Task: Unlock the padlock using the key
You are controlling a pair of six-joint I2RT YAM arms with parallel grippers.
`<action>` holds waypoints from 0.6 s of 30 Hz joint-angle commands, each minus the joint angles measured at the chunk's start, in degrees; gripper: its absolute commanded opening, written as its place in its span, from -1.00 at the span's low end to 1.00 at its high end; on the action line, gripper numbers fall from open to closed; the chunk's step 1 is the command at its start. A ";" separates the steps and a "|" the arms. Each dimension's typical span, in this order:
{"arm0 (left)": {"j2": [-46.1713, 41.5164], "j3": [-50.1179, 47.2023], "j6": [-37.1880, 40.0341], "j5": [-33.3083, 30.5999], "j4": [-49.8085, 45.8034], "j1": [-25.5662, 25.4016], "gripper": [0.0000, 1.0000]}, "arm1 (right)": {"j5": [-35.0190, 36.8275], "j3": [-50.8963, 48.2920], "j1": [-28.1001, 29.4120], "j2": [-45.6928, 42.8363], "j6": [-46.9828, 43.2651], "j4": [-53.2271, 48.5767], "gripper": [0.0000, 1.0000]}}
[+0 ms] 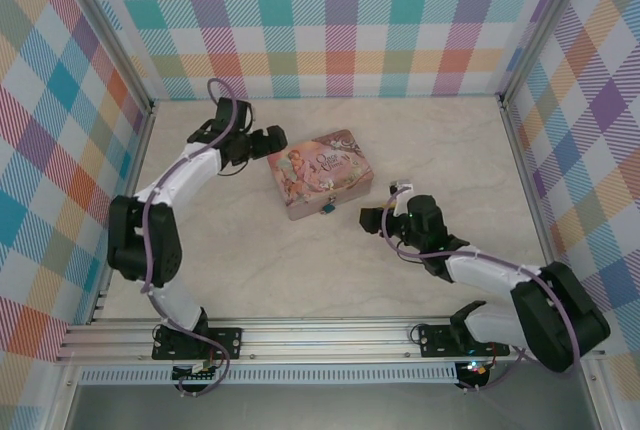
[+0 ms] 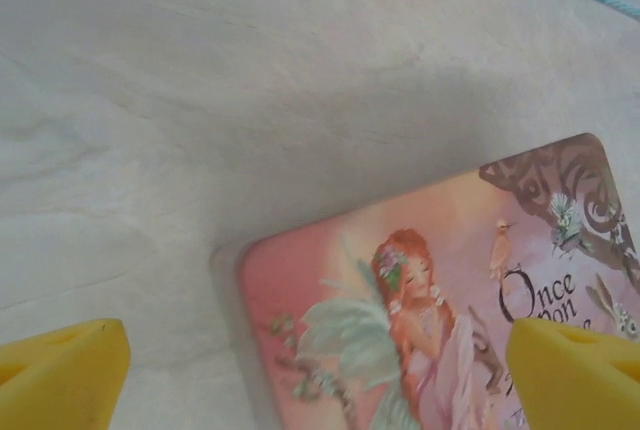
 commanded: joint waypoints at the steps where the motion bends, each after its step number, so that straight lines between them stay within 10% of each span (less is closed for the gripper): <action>1: 4.98 4.47 7.73 8.22 0.83 0.44 0.99 | -0.83 0.90 -1.09 -3.54 0.39 -8.01 0.55; 18: 26.76 25.95 25.62 14.83 -13.96 -0.17 0.96 | -1.74 -0.90 -2.63 -11.93 -0.15 -14.68 0.89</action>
